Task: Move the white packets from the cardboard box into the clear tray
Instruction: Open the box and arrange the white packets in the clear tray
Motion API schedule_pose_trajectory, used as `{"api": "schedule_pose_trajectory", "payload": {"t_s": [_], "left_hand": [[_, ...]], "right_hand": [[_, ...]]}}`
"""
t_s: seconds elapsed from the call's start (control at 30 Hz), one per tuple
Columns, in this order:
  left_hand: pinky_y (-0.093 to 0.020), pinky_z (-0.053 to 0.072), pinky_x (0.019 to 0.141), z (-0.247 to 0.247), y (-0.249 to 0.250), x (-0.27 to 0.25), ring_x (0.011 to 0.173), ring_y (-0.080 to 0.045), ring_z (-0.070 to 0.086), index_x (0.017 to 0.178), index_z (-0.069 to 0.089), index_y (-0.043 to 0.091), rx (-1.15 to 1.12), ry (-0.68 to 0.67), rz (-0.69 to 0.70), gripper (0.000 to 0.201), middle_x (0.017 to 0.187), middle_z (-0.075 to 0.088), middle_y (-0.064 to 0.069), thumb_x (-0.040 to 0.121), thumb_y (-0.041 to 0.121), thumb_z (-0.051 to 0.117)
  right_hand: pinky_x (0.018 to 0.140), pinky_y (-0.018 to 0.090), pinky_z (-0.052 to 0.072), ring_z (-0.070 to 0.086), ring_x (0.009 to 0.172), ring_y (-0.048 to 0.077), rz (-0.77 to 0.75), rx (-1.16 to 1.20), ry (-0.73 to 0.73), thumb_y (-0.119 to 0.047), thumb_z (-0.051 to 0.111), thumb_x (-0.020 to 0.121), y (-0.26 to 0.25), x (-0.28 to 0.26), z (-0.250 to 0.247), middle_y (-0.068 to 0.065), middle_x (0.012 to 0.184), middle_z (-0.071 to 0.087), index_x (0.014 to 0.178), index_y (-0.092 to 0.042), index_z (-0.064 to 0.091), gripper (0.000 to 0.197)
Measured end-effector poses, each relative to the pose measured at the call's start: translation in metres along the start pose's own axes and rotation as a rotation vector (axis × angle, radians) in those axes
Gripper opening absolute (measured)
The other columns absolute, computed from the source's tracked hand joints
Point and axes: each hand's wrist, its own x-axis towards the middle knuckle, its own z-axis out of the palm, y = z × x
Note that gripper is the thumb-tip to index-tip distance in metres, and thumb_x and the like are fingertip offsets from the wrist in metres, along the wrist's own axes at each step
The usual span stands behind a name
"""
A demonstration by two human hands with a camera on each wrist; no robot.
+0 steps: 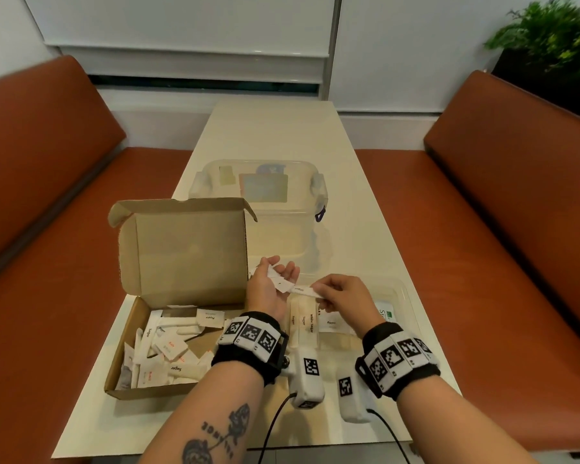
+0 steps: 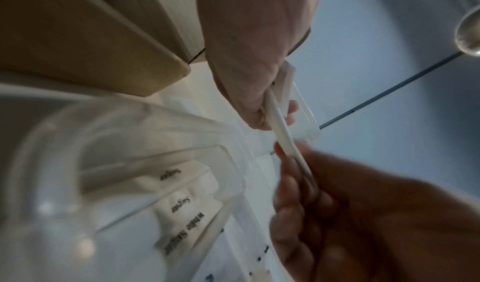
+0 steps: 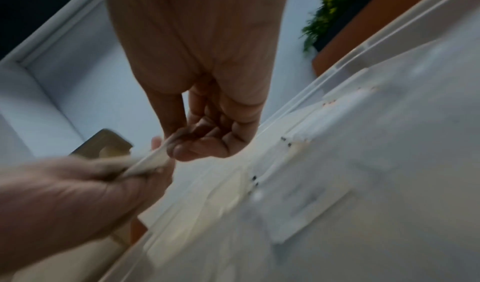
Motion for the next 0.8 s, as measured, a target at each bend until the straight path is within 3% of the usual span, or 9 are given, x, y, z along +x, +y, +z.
{"api": "schedule_pose_trajectory", "payload": {"t_s": [0.1, 0.23, 0.3, 0.53, 0.67, 0.73, 0.8], "left_hand": [[-0.029, 0.05, 0.063, 0.001, 0.002, 0.0, 0.066, -0.018, 0.052, 0.086, 0.055, 0.006, -0.02, 0.046, 0.02, 0.028, 0.073, 0.046, -0.007, 0.101, 0.024, 0.041], [-0.019, 0.035, 0.039, 0.002, 0.001, 0.002, 0.046, -0.009, 0.035, 0.085, 0.056, 0.01, 0.057, 0.046, 0.028, 0.026, 0.063, 0.039, 0.0, 0.102, 0.023, 0.04], [-0.017, 0.029, 0.036, 0.002, -0.001, 0.002, 0.041, -0.007, 0.032, 0.087, 0.056, 0.011, 0.179, 0.021, 0.03, 0.023, 0.064, 0.039, 0.001, 0.101, 0.021, 0.041], [-0.021, 0.032, 0.048, 0.012, -0.006, -0.009, 0.052, -0.011, 0.034, 0.1, 0.065, 0.012, 0.975, -0.106, 0.057, 0.016, 0.064, 0.039, 0.002, 0.091, 0.024, 0.058], [-0.022, 0.034, 0.05, 0.006, -0.01, -0.015, 0.055, -0.012, 0.035, 0.097, 0.066, 0.007, 1.103, -0.282, 0.083, 0.018, 0.064, 0.042, 0.001, 0.089, 0.023, 0.064], [-0.023, 0.033, 0.051, 0.005, -0.011, -0.017, 0.054, -0.013, 0.036, 0.09, 0.065, 0.008, 1.109, -0.287, 0.121, 0.014, 0.063, 0.043, 0.0, 0.087, 0.022, 0.067], [-0.024, 0.034, 0.053, 0.006, -0.01, -0.016, 0.056, -0.014, 0.039, 0.08, 0.064, 0.013, 1.146, -0.252, 0.189, 0.014, 0.062, 0.045, 0.001, 0.086, 0.024, 0.068]], "right_hand": [[0.053, 0.018, 0.049, 0.056, 0.05, 0.008, -0.018, 0.016, 0.061, -0.009, 0.061, 0.089, -0.001, 0.002, -0.018, 0.004, 0.061, 0.062, 0.086, -0.003, 0.069, 0.011], [0.056, 0.019, 0.053, 0.058, 0.051, 0.012, -0.056, 0.076, 0.151, -0.007, 0.063, 0.088, -0.004, 0.003, -0.038, 0.009, 0.062, 0.064, 0.088, -0.001, 0.069, 0.009], [0.058, 0.018, 0.053, 0.06, 0.054, 0.012, -0.085, 0.087, 0.158, -0.005, 0.066, 0.085, -0.007, 0.003, -0.042, 0.009, 0.065, 0.064, 0.085, -0.005, 0.07, 0.004], [0.06, 0.015, 0.05, 0.057, 0.056, 0.006, -0.206, 0.006, 0.167, -0.006, 0.069, 0.082, -0.022, 0.011, -0.05, 0.001, 0.065, 0.065, 0.083, -0.013, 0.072, 0.008], [0.06, 0.018, 0.051, 0.058, 0.058, 0.01, -0.209, 0.063, 0.231, -0.006, 0.069, 0.083, -0.023, 0.016, -0.048, 0.004, 0.07, 0.065, 0.093, -0.004, 0.068, 0.01], [0.063, 0.021, 0.052, 0.058, 0.062, 0.013, -0.176, 0.067, 0.263, -0.005, 0.068, 0.083, -0.02, 0.016, -0.047, 0.003, 0.071, 0.062, 0.098, -0.002, 0.066, 0.015], [0.072, 0.026, 0.048, 0.057, 0.075, 0.016, -0.163, -0.06, 0.264, -0.008, 0.069, 0.083, -0.014, 0.014, -0.046, 0.0, 0.082, 0.061, 0.104, -0.007, 0.067, 0.021]]}}
